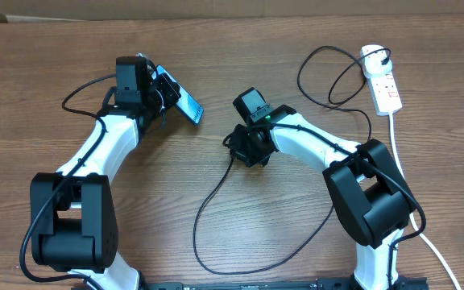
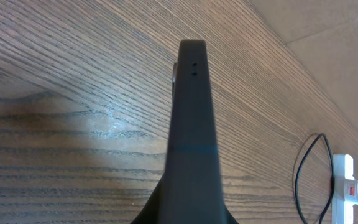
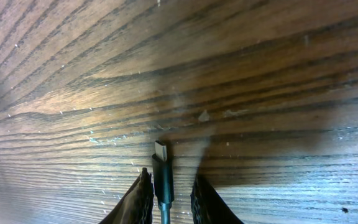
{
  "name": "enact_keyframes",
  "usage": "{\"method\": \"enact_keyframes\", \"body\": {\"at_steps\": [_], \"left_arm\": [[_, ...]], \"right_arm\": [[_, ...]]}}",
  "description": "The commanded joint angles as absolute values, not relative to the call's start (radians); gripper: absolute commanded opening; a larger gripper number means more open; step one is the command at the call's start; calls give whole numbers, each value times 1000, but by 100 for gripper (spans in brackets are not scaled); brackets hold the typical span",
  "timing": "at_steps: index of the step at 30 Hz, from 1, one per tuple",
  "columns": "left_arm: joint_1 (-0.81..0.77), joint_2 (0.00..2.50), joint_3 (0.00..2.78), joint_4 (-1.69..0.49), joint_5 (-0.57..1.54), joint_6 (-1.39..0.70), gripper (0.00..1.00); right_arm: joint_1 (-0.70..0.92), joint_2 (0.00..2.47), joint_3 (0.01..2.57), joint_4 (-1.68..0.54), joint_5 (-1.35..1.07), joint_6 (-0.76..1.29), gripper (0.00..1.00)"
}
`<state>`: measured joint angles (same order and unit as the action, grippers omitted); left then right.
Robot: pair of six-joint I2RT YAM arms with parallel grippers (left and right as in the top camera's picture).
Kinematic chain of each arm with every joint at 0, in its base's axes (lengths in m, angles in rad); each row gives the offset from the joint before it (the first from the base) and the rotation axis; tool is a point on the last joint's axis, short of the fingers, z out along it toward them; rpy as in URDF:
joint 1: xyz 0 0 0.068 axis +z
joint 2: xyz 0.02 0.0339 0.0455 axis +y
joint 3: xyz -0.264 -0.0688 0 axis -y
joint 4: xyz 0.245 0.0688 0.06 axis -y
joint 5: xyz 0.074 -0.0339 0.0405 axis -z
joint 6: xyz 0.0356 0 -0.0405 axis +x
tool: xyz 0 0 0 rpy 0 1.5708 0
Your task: Plug charger to phone and switch on socket
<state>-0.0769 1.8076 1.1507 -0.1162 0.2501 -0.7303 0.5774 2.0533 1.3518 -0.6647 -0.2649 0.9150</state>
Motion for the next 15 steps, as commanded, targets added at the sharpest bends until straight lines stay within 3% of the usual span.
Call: {"method": "enact_keyframes", "body": {"at_steps": [1, 15], "left_arm": [[-84, 1810, 1155, -109, 263, -741, 4], [-84, 1810, 1155, -109, 263, -749, 4]], "right_arm": [[577, 2078, 1348, -663, -268, 909, 20], [583, 2078, 1348, -663, -265, 908, 15]]}}
